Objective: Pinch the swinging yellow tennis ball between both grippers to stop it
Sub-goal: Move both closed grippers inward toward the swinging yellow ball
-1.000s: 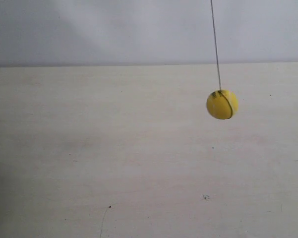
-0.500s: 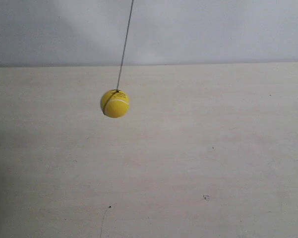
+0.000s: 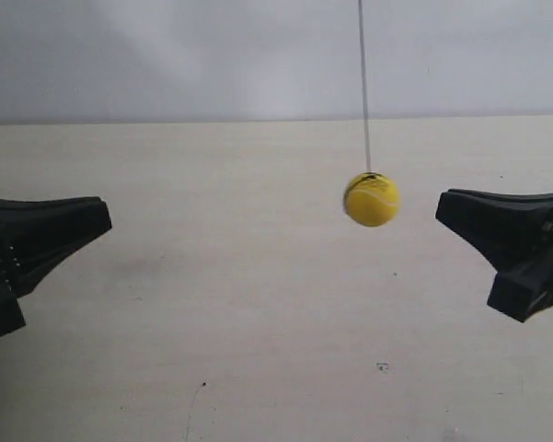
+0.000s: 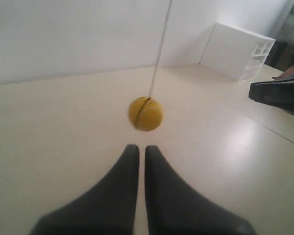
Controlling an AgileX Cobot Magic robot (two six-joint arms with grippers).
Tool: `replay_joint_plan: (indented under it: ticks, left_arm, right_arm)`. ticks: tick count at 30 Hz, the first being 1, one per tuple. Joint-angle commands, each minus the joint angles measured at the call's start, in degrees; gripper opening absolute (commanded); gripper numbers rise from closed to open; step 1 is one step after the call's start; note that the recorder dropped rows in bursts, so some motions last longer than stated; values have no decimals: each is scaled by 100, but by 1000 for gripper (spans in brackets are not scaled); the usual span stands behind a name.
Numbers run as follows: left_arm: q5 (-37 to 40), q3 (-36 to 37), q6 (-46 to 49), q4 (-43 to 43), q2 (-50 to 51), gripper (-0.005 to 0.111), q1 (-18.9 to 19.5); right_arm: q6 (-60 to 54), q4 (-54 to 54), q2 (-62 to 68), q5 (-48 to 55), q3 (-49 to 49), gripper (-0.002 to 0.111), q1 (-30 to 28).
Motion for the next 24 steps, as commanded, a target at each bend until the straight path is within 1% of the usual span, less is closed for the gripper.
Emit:
replay_joint_plan:
  ticks: [1,4,6,10,12,17,21,24]
  left_arm:
    - [-205,-40,1307,-643,945,5,-352]
    - [-305,-151,1999,-1191,1523,5,-707]
    - [-467,-277,2325,-1378,1889,5,-929]
    - [-628,-652,2853,-1403,2654,5,-1347]
    - [-628,-856,2964,-1529,2934,5,-1480]
    - [-643,-1393,2998,-1503,3432,5,-1536]
    - [-632,-1675,2998,-1349,3723,5,-1536]
    - [-604,-1738,3087,-1389,3888,5,-1536]
  right_arm:
    - [-1241,659,880,-463,-32,0,-12]
    - [-1904,1291,1438,-491,-32,0,-12]
    - [-2242,1592,1732,-671,-32,0,-12]
    - [-2833,1842,2322,-1268,-60,0,-12]
    - [-2856,1869,2598,-1343,-194,0,-12]
    - [-2856,1804,3159,-1395,-582,0,92]
    - [-3014,1760,3574,-1304,-956,0,638]
    - [-3069,1760,3818,-930,-1356,0,1088]
